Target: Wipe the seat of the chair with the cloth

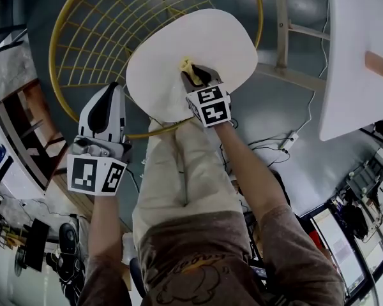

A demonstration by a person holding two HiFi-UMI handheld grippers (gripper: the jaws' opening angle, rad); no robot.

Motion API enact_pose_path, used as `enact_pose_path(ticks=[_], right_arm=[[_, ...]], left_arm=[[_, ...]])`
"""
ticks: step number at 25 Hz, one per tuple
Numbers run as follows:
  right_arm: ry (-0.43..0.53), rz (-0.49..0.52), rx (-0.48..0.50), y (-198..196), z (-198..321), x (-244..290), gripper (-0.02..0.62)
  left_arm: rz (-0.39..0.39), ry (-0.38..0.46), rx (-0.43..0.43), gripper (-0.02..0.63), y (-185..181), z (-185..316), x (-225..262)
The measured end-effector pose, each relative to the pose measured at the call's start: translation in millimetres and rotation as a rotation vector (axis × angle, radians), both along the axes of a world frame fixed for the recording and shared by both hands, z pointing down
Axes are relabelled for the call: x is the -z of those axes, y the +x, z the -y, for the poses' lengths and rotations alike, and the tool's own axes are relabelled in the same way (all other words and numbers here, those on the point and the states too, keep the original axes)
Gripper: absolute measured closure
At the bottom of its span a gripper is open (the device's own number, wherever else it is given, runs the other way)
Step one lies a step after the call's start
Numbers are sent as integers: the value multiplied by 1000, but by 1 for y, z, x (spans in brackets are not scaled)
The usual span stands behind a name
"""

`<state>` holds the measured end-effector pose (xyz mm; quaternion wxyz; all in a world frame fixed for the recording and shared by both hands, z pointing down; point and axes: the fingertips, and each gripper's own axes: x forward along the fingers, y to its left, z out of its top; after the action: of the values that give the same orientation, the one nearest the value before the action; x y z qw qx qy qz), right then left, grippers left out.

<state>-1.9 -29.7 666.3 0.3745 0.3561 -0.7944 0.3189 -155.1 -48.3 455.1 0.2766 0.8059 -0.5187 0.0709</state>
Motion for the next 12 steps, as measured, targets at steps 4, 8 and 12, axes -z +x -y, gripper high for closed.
enact_pose_path(ticks=[4,8,12], right_arm=[[-23,18,35,-18,-17,-1,476],[-65,61,98,-46,-43,1,476],[-90,99,170,-66,-66,5,476]], left_arm=[[-4,-1,-1,603,0,1,0],[-4,-2,-2,603,0,2,1],[-4,1,-2,603,0,3,1]])
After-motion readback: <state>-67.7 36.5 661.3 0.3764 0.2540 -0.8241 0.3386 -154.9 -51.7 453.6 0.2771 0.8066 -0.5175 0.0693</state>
